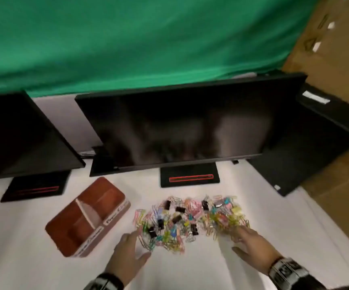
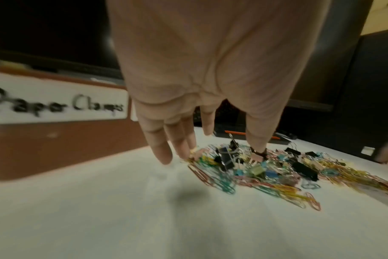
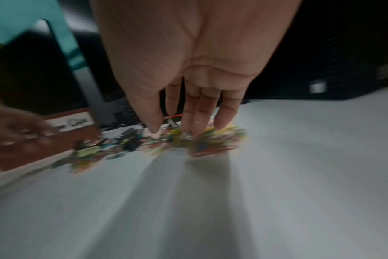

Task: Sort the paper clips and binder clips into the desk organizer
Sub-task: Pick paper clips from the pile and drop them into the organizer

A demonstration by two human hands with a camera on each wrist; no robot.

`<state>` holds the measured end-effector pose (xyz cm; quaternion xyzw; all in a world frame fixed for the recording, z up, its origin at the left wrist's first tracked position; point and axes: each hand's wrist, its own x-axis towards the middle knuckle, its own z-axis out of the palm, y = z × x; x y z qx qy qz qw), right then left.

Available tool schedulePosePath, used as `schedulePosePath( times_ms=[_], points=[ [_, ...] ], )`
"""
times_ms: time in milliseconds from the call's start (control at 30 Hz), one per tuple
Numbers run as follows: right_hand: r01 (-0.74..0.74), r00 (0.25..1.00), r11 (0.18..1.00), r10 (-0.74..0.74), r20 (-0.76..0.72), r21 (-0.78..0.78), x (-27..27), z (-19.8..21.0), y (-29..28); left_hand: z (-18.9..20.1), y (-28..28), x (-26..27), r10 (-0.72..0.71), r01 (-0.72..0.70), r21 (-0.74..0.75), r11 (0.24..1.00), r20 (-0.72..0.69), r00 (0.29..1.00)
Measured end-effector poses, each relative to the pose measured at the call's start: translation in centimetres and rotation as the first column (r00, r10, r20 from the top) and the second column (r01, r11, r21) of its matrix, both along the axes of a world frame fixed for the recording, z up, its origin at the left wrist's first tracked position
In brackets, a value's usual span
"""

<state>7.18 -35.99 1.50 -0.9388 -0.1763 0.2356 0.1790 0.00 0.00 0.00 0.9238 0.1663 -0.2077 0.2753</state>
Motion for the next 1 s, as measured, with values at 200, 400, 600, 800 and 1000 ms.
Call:
schedulePosePath(
  times_ms=[200, 400, 600, 800, 1000],
  points=[
    [-0.108, 0.992, 0.994, 0.109, -0.068, 0.017, -0.1, -3.8, 7.1, -1.8, -3.2, 1.8, 0.174, -0.177, 0.041, 0.983, 0.074, 0.982],
    [0.067, 0.997, 0.994, -0.07, 0.03, 0.082, 2.3, -5.3, 7.7, -3.9, -2.3, 1.2, 0.302, -0.297, -0.054, 0.953, 0.132, 0.944],
    [0.001, 1.0, 0.993, -0.003, 0.016, 0.119, 3.9, -5.4, 7.8, -4.4, -1.4, 1.6, 0.317, -0.293, -0.141, 0.946, 0.193, 0.929],
    [-0.093, 0.996, 0.99, 0.09, 0.025, 0.104, 4.4, -5.4, 7.5, -3.9, -1.0, 2.0, 0.43, -0.396, -0.217, 0.892, 0.14, 0.892],
    [-0.149, 0.988, 0.984, 0.151, -0.013, 0.099, 5.0, -4.9, 8.0, -4.6, -1.0, 2.1, 0.343, -0.328, -0.125, 0.936, 0.133, 0.93]
  ],
)
